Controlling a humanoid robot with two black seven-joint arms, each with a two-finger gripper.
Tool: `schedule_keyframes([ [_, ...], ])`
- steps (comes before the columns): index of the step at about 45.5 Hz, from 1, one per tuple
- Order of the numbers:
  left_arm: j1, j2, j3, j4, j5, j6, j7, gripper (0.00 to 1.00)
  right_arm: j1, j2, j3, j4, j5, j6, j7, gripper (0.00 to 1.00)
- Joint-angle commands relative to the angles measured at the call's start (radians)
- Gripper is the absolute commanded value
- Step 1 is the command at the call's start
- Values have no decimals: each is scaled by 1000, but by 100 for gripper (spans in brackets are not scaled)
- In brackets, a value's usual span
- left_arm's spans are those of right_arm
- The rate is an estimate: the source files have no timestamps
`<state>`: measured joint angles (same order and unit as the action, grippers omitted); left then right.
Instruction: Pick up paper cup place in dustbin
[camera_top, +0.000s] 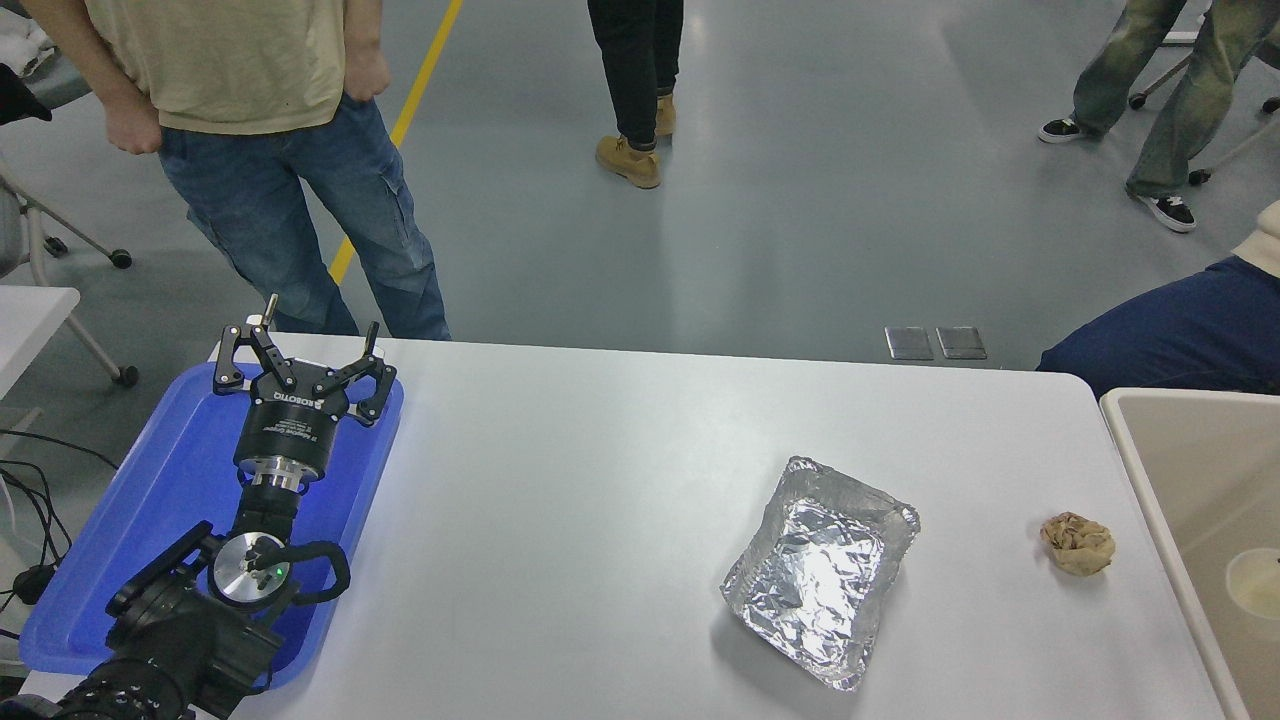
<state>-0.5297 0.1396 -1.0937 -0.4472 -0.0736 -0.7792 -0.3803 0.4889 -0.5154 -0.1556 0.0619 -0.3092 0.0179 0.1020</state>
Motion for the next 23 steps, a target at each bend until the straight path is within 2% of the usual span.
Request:
schedule_keyframes([
  [1, 0, 0, 0, -1, 0, 0, 0, 100, 10, 3, 8, 15, -2, 5, 4, 100],
  [9, 0, 0, 0, 1, 0, 0, 0, 100, 82, -21, -24, 99, -28, 16, 5, 100],
  [23, -1, 0, 0, -1, 0, 0, 1, 100, 371, -319, -317, 594, -114, 17, 10, 100],
])
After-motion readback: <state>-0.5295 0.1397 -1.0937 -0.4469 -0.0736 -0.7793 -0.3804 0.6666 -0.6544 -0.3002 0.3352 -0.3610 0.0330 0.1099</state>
